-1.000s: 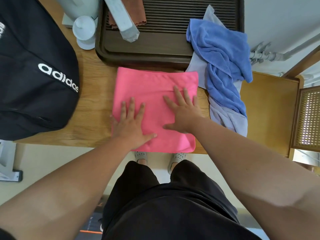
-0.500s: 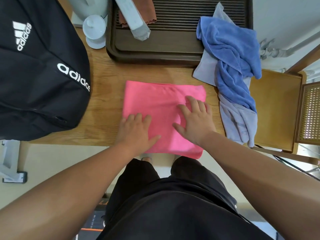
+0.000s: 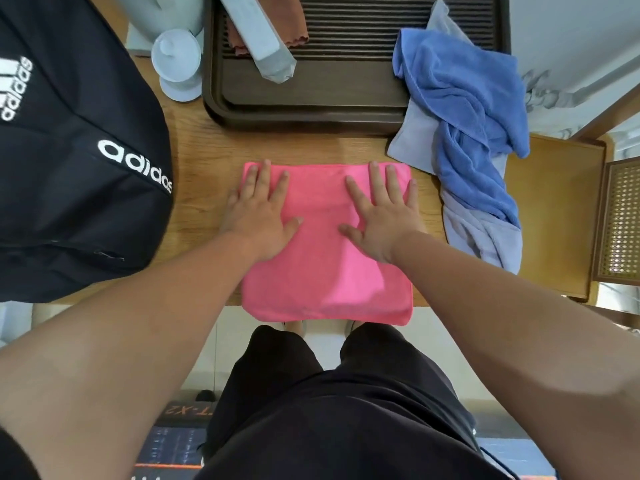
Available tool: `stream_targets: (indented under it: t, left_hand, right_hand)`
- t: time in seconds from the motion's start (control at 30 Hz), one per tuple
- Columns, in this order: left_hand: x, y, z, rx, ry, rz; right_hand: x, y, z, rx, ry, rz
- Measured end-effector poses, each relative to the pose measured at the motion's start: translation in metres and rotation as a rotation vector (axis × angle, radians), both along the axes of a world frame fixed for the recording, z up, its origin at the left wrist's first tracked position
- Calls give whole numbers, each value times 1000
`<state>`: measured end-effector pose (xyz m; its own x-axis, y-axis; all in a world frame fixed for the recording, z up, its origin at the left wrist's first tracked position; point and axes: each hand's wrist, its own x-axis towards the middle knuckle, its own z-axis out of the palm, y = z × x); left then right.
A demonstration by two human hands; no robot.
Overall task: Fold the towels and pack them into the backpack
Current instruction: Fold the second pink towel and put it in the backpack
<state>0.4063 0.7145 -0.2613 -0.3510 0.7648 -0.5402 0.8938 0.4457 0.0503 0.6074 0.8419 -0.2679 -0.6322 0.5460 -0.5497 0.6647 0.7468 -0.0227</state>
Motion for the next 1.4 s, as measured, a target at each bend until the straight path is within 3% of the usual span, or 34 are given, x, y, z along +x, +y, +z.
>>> stream_targets:
  t: [0.17,0.33,0.6,0.97,1.3,1.4]
  left_hand:
    - [-5,16,9,188,97,0]
    - [-15,34,15,207,185,-13]
    - [-27,54,23,141,99,-12]
    - [-53,81,55,470,163,56]
    - [-17,-5,61,548,-27,65]
    - [-1,-41,54,551,-56,6]
  right_hand:
    - [-15,14,11,206,259,8]
    - [-30,34,14,194,217,-11]
    - [-37,49,23,75,170,42]
    - [-53,85,55,297,403,-84]
    - [5,39,61,7,409,62]
    - [29,18,62,-20,503,121]
